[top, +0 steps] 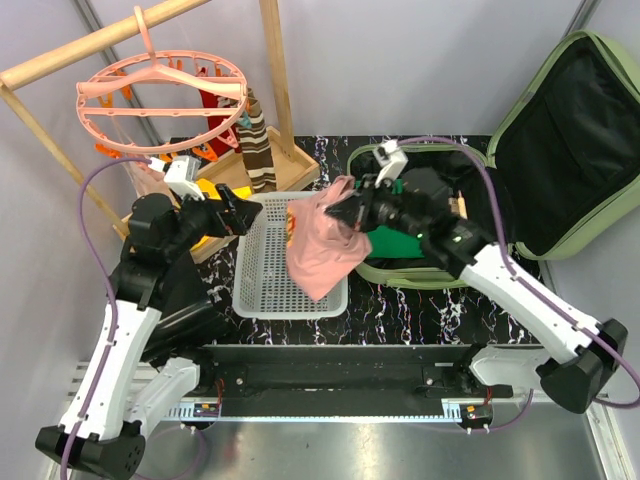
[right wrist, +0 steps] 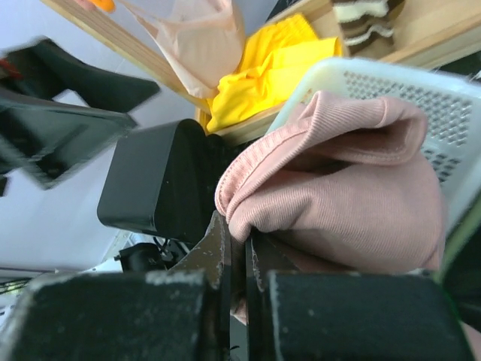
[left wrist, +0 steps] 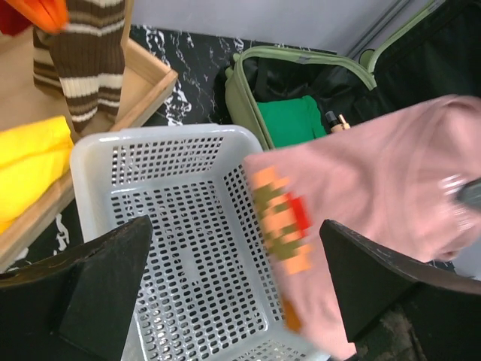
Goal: Open, take out, and arrange the luggage
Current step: Place the object in the container
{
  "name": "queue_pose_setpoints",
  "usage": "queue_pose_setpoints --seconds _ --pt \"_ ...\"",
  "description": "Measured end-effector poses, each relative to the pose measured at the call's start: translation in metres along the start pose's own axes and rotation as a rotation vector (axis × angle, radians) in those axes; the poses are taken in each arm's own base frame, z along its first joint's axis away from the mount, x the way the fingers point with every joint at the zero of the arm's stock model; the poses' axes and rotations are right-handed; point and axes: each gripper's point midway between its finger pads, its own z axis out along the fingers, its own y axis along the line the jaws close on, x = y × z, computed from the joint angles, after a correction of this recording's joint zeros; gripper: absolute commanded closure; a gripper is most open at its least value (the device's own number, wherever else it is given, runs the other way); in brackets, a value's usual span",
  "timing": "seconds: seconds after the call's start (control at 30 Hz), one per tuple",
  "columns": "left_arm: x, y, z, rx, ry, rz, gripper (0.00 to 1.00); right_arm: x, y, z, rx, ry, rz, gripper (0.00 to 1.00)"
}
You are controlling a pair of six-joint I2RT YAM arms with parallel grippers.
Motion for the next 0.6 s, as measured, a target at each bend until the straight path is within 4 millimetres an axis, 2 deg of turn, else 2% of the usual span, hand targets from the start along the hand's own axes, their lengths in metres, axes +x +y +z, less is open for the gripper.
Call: queue_pose_setpoints --seconds 0.13,0.27,0.37,0.47,0.6 --pt "-0.014 -0.008 -0.013 0.006 -0.033 0.041 0.01 0.035 0.001 0.032 0.017 0.006 0.062 1.00" --pt "-0.014 -0.005 -0.015 -0.007 -0.031 0.062 0.01 0.066 -0.011 0.069 0.024 -0.003 0.157 1.00" --pt "-0.010 0.000 -0.013 -0.027 -0.016 0.070 0.01 0.093 -0.037 0.093 0.071 0.001 0.240 1.00" --pt "-0.007 0.005 -0.010 -0.048 -0.001 0.077 0.01 0.120 -0.068 0.108 0.162 0.030 0.270 1.00" --pt "-0.005 0.011 -0.007 -0.068 0.008 0.088 0.01 0.138 -0.094 0.119 0.248 0.041 0.264 1.00"
